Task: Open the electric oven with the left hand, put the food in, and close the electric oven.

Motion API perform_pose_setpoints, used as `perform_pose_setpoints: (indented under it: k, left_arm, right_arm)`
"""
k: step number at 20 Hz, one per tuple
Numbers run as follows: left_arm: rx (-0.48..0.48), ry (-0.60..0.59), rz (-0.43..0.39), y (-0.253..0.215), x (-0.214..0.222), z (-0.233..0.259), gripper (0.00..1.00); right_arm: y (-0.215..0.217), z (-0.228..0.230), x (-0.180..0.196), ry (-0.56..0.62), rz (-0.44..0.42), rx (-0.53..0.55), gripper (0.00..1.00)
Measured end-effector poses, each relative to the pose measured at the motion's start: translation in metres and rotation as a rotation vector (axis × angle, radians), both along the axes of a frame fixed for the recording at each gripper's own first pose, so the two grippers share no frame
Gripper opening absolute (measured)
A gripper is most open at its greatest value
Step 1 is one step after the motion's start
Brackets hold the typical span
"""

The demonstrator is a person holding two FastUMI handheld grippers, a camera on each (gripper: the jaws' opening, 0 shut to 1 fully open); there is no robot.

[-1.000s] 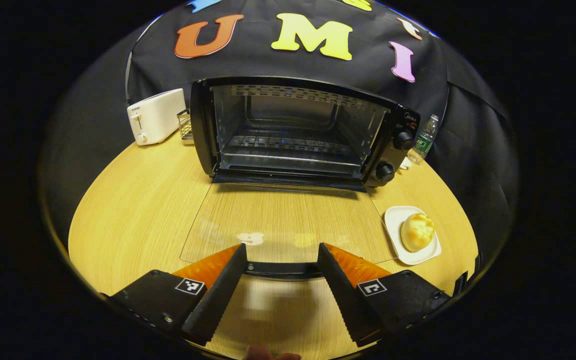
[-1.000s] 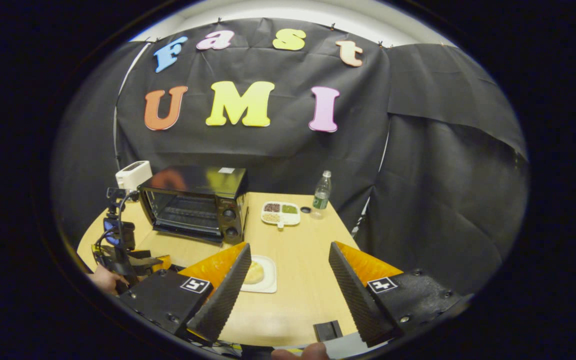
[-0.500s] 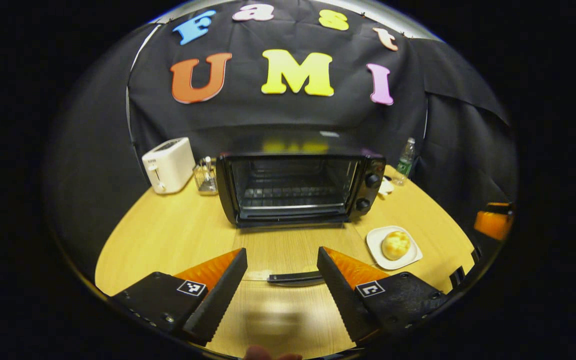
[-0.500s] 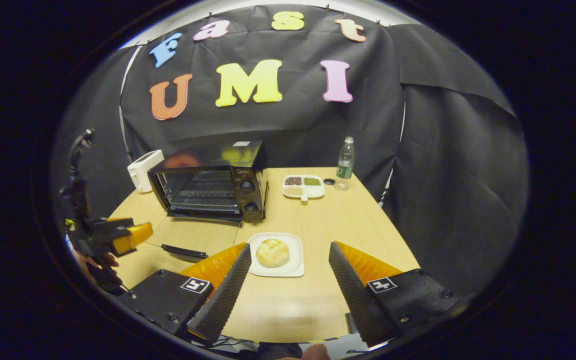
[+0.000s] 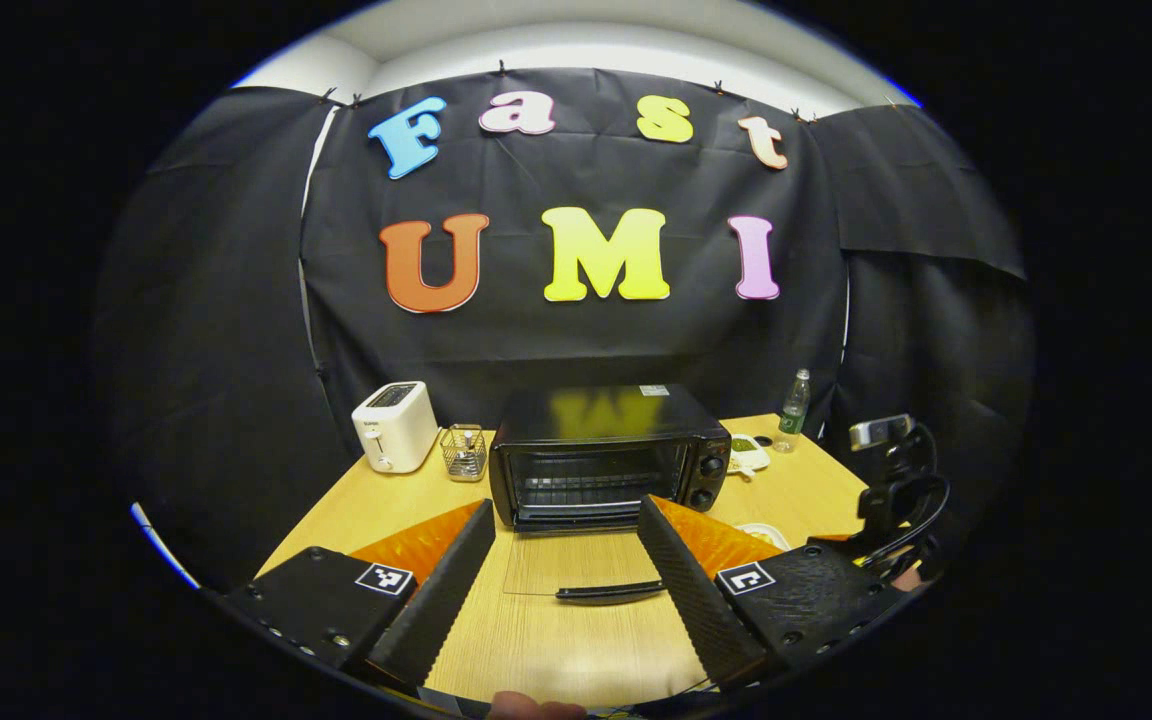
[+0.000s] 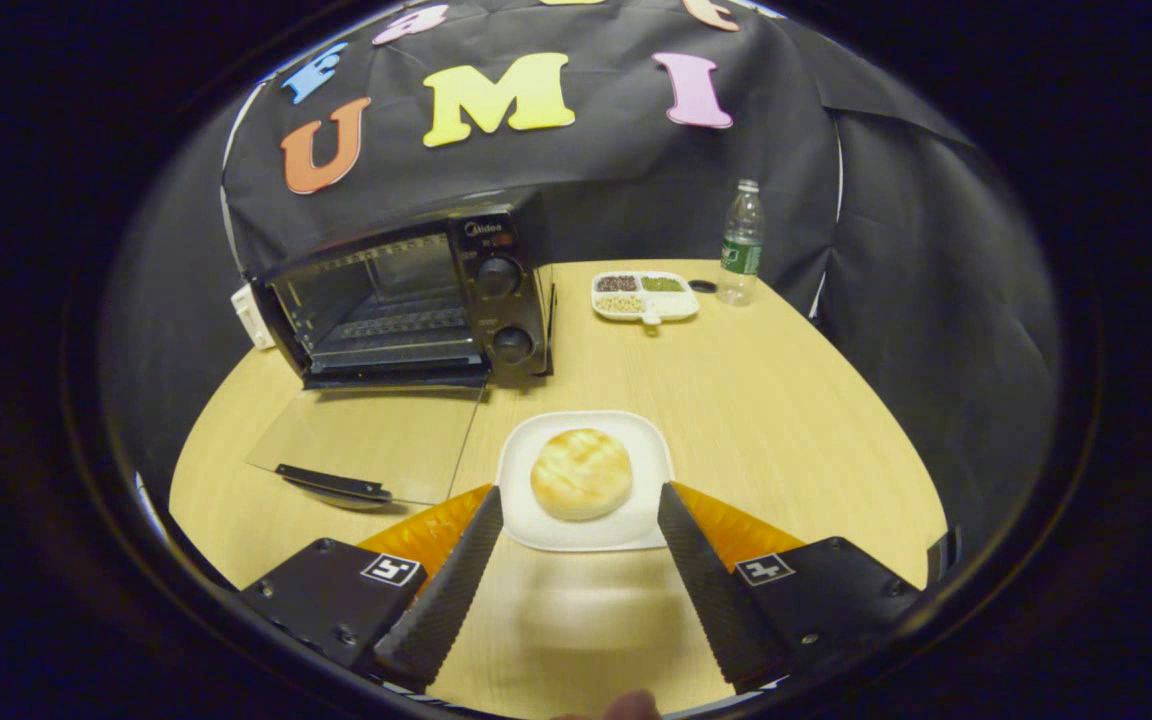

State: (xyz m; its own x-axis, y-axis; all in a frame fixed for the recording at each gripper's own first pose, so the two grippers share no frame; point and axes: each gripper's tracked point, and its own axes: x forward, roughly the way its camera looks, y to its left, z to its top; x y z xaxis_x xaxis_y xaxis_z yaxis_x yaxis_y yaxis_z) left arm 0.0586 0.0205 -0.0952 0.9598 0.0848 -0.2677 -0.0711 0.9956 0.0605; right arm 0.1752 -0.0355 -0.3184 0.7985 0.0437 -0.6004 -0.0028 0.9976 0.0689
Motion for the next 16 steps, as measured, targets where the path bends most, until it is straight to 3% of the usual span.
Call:
perform_pose_setpoints:
  k: [10, 16]
  left_arm:
    - [-0.02, 0.02, 0.141, 0.016, 0.027, 0.001, 0.95]
    - [-0.062, 0.061, 0.145, 0.003, 0.044, -0.015, 0.95]
  right_arm:
    - [0.001, -0.058, 0.036, 0.115, 0.052, -0.06, 0.99]
    - [-0.002, -0.046, 0.03, 0.118, 0.085, -0.048, 0.79]
